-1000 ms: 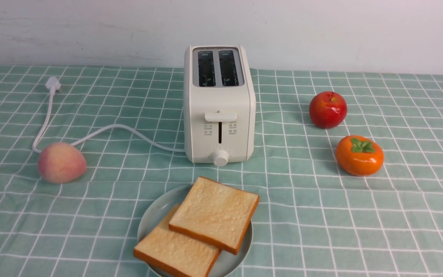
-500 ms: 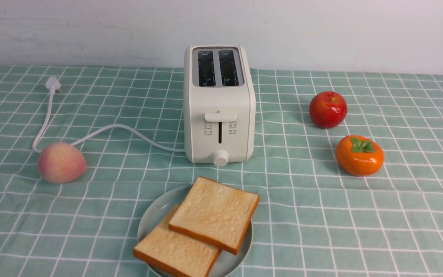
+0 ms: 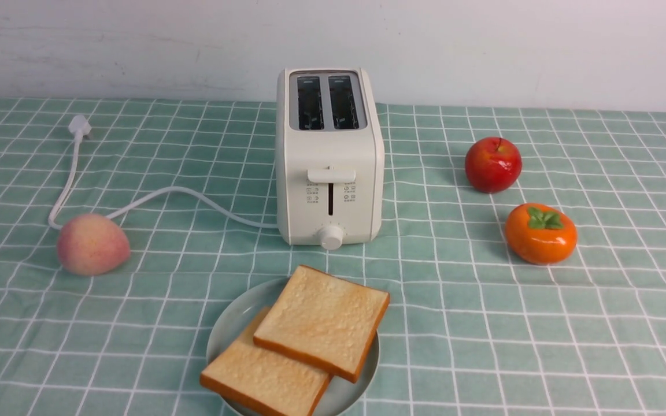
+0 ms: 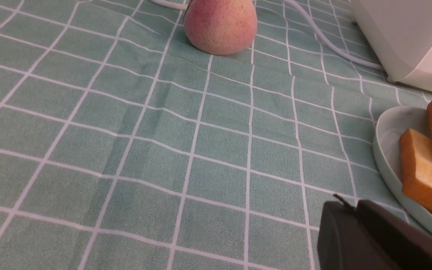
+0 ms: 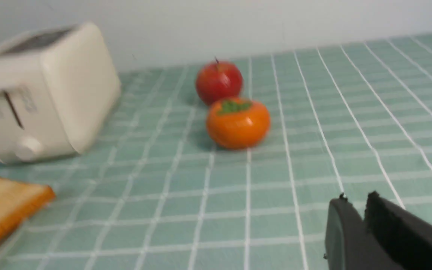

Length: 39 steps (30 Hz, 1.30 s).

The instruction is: Take toasted bread from bread machine on blue coffee table place on plate.

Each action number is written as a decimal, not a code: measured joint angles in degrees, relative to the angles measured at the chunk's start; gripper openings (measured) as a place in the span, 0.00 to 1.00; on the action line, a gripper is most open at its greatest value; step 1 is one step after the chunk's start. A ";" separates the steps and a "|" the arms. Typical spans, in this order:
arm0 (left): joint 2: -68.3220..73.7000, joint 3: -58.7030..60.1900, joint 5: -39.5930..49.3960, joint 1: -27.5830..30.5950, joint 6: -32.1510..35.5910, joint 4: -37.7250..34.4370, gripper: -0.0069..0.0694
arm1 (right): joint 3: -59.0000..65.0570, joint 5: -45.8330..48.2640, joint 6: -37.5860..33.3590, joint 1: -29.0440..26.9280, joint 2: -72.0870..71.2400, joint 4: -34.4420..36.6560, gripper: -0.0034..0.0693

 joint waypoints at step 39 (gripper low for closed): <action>0.00 0.09 0.00 0.09 0.06 0.00 0.20 | 0.24 3.12 0.09 -5.86 0.00 -1.99 0.21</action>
